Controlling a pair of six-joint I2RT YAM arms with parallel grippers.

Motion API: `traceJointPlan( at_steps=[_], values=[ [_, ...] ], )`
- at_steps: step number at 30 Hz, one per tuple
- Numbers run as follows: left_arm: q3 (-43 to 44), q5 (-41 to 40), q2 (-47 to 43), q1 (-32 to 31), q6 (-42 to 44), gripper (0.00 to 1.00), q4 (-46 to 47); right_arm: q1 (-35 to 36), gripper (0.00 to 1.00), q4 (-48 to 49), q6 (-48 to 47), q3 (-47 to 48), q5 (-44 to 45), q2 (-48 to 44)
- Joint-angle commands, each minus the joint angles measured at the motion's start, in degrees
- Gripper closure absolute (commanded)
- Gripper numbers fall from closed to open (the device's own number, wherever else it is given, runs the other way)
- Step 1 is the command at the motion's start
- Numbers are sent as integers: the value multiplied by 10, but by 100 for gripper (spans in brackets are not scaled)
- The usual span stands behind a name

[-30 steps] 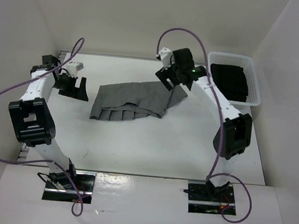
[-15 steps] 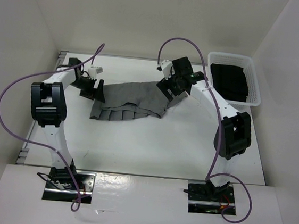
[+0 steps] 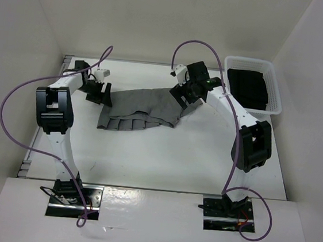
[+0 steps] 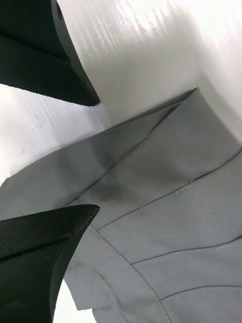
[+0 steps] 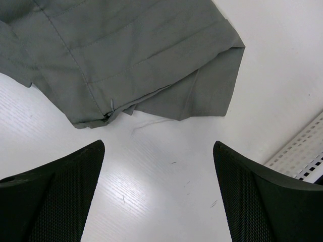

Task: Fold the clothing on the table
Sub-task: Fold the skirt

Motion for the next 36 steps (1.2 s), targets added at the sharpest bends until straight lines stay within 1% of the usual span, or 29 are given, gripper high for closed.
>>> traceJointPlan(
  at_steps=[1,5,6,9,15,20,21,29,32,34,35,36],
  values=[
    [7,5,31,-6,-9,16,-8,-8,8,-2,8,18,-8,2],
    [7,17,43,-6,-9,24,-8,-8,8,-2,14,12,-8,2],
    [7,27,48,-6,-9,24,-8,-8,8,-2,14,12,-8,2],
    [12,39,55,-6,-9,29,-20,-14,8,-2,14,12,-8,2],
    [12,39,55,-12,-4,30,-32,-14,8,-2,14,7,-8,2],
    [6,27,55,-23,-4,37,-32,-14,8,-2,14,7,-8,7],
    [0,27,55,-28,-4,37,-32,-14,8,-2,14,7,-8,7],
    [-1,15,55,-39,-4,54,-32,-14,8,9,20,-4,-8,7],
    [-7,10,55,-39,-4,62,-32,-24,8,22,38,-4,-13,7],
    [-7,10,55,-39,-4,65,-32,-51,8,22,65,-4,-45,14],
    [-12,10,55,-39,-4,70,-32,-61,8,29,76,-4,-62,23],
    [-12,10,55,-39,-4,72,-32,-71,8,29,87,1,-91,39]
  ],
)
